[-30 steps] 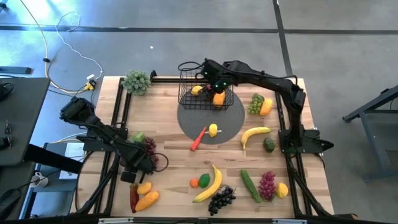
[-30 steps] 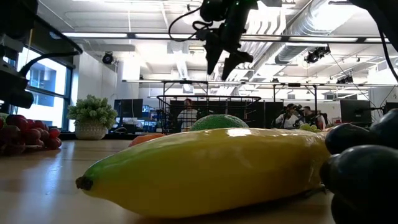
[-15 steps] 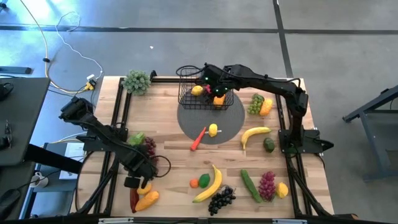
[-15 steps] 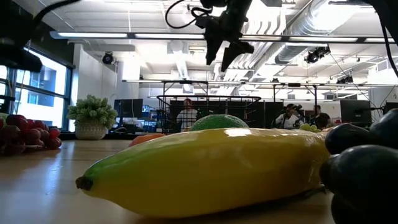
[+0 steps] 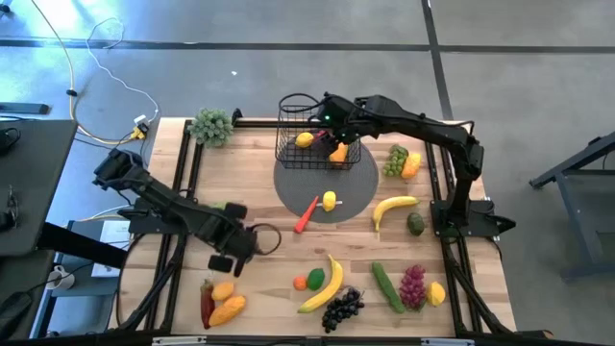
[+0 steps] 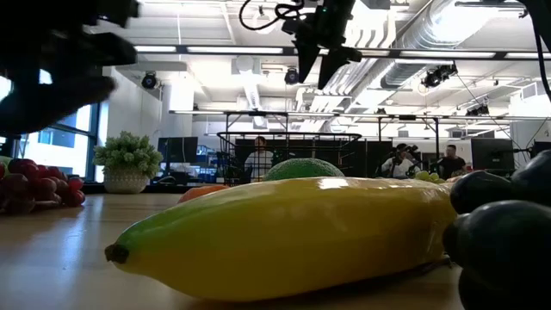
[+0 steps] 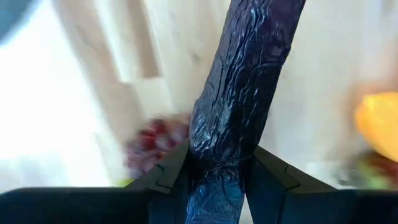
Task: Build produce basket
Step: Put the eggplant into the wire basket
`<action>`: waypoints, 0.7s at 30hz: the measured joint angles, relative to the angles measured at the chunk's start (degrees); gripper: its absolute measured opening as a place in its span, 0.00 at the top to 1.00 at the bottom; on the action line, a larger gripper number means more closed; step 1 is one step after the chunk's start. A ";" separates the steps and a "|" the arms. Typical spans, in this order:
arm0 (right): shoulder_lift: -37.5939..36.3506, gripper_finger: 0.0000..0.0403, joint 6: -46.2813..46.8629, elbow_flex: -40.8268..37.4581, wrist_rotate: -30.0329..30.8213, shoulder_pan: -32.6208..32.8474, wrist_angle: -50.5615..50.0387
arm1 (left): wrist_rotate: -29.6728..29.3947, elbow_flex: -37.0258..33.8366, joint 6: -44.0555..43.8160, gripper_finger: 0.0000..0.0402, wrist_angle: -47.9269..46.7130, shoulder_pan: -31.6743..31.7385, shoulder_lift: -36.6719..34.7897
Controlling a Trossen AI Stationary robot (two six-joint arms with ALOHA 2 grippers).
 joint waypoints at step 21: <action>-0.10 0.39 -3.70 0.00 4.65 -7.78 -1.37 | -13.97 14.13 33.30 0.73 6.98 36.06 0.00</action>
